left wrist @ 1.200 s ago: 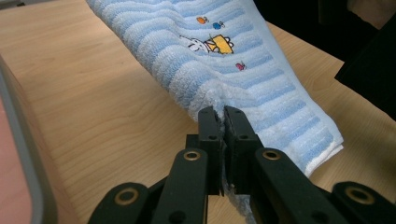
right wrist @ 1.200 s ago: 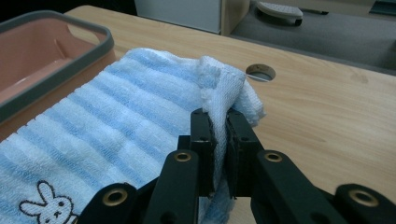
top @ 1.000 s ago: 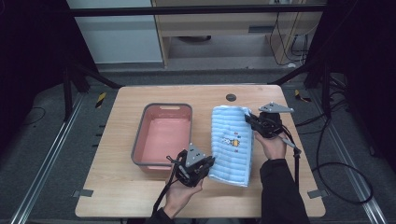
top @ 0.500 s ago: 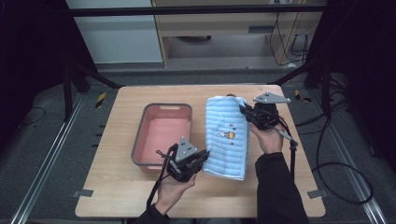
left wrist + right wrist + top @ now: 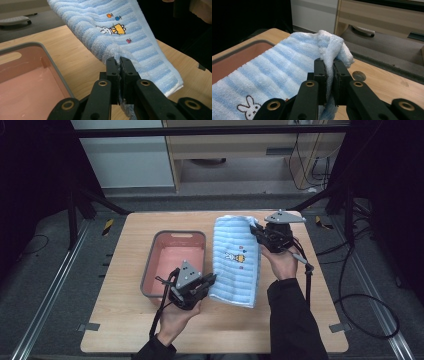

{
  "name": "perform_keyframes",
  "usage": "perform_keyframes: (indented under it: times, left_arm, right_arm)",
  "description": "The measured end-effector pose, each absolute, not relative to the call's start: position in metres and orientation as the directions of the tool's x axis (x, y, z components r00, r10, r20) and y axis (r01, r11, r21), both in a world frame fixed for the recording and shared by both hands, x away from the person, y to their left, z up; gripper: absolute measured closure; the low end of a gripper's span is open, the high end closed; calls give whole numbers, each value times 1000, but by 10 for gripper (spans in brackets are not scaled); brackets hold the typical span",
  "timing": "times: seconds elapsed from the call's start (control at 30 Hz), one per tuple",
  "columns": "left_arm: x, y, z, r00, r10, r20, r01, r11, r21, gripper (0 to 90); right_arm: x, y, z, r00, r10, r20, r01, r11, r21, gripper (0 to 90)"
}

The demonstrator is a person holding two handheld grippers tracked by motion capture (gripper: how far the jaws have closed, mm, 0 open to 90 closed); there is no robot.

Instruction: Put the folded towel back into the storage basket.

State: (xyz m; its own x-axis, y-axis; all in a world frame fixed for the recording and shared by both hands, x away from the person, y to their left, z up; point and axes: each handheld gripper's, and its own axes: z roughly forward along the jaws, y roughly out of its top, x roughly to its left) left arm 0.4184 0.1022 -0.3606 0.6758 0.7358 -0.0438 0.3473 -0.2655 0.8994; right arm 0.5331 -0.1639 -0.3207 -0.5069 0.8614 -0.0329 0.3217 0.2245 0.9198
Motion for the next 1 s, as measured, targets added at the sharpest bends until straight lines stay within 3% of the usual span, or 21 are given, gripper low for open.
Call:
perform_keyframes:
  times: [1.0]
  left_arm:
    - [430, 183, -340, 565, 824, -37, 341, -192, 920, 863]
  right_arm:
    - [569, -70, -304, -571, 821, -25, 267, 215, 939, 833]
